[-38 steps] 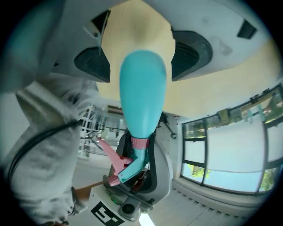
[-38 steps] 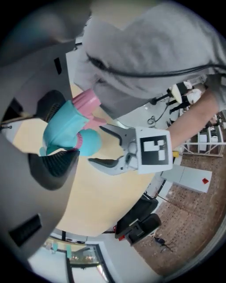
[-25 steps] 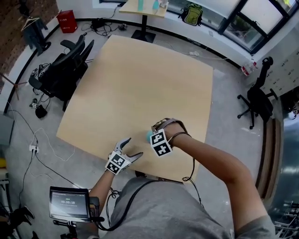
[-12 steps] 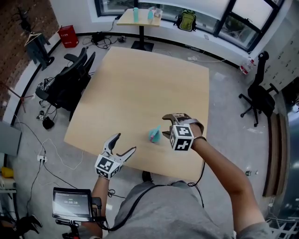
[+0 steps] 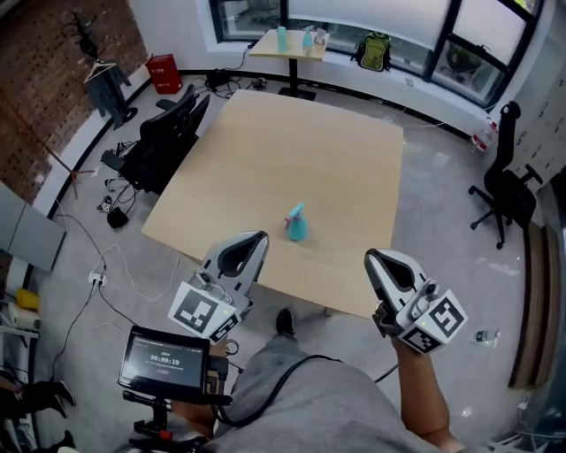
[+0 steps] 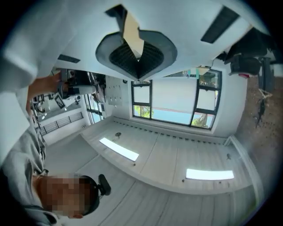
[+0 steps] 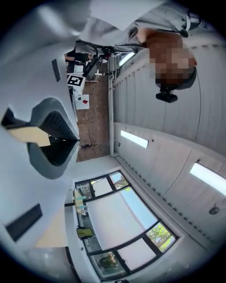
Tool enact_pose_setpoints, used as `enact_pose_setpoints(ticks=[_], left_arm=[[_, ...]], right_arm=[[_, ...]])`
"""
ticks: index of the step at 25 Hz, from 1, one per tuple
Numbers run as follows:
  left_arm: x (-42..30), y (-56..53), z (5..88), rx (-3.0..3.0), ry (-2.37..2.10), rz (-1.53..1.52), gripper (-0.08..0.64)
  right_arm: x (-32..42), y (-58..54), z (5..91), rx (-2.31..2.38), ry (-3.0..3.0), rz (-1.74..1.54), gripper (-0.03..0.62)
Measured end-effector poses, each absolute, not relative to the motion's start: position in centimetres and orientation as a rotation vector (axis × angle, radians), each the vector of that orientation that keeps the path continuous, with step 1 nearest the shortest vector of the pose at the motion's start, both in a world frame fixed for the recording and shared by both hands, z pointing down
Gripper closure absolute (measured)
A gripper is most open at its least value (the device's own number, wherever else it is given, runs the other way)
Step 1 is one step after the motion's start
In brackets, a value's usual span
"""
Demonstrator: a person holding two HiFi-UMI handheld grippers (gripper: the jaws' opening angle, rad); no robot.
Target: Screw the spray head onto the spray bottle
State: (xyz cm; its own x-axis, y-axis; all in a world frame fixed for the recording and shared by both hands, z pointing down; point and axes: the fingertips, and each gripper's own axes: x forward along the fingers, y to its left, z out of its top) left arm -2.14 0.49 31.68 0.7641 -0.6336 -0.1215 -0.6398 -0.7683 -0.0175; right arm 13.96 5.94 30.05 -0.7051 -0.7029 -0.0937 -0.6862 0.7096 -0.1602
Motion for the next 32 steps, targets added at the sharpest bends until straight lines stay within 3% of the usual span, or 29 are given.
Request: enact_pose_setpoints(ticks=[7, 12, 23, 32], left_arm=[[2.6, 13.1, 31.4, -2.752, 1.079, -0.082, 0.555], [3.4, 20.0, 31.5, -2.748, 1.112, -0.195, 0.555], [-1.8, 25.5, 31.7, -2.76, 1.169, -0.223, 0.555], [-8.9, 27.5, 32.2, -2.791, 1.16, -0.187, 0.555]], right_arm=[[19.5, 21.4, 26.4, -1.184, 2.808, 0.094, 0.586], [20.4, 29.1, 26.8, -1.144, 2.885, 0.066, 0.588], [17.2, 34.4, 27.6, -1.192, 2.943, 0.08, 0.587], [10.1, 35.7, 27.2, -1.213, 2.943, 0.101, 0.588]])
